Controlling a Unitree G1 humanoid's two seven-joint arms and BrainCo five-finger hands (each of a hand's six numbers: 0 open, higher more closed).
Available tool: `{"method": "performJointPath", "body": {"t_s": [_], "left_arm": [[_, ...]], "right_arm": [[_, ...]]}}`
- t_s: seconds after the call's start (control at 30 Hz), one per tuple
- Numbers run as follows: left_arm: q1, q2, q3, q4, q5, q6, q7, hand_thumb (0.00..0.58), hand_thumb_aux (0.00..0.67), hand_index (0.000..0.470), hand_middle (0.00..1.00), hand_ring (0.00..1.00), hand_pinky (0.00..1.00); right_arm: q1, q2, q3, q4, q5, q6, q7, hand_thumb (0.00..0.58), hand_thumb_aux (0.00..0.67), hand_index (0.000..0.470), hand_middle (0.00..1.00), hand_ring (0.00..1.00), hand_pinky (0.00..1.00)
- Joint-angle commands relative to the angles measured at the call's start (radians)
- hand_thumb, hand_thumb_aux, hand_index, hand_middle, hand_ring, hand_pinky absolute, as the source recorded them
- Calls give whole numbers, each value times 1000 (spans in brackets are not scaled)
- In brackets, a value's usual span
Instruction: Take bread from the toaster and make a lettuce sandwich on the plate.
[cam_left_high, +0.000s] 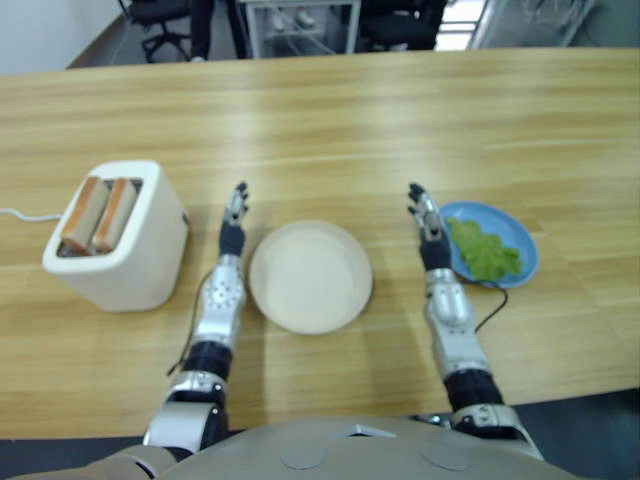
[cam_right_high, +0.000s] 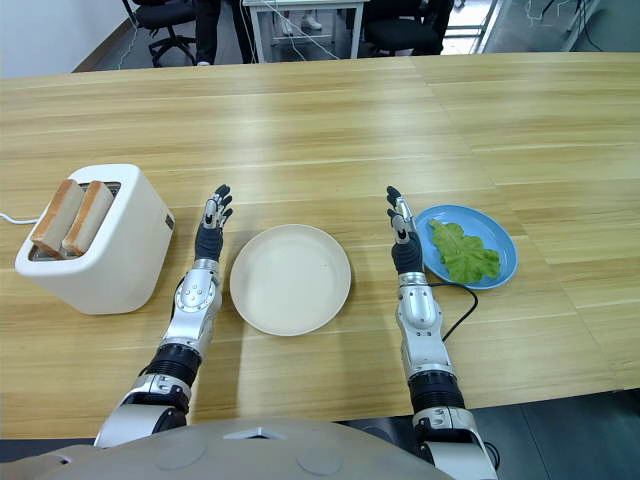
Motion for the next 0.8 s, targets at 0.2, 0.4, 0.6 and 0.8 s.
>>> {"method": "performJointPath", "body": {"t_s": [0.2, 0.4, 0.6, 0.8], "left_arm": [[5, -3, -2, 7, -6, -4, -16, 0, 0, 0, 0, 0, 0], [46, 28, -44, -246, -6, 64, -96, 0, 0, 0, 0, 0, 0], [13, 331, 67, -1015, -285, 516, -299, 0, 0, 0, 0, 0, 0], [-8, 809, 463, -1194, -397, 744, -460, 0, 0, 0, 0, 0, 0]], "right_arm": [[12, -1, 3, 6, 1, 21, 6, 0, 0, 0, 0, 0, 0], [12, -1, 5, 13, 3, 30, 13, 0, 0, 0, 0, 0, 0], [7, 4, 5, 28, 2, 36, 12, 0, 0, 0, 0, 0, 0], [-2, 19, 11, 47, -1, 33, 4, 0, 0, 0, 0, 0, 0]]}}
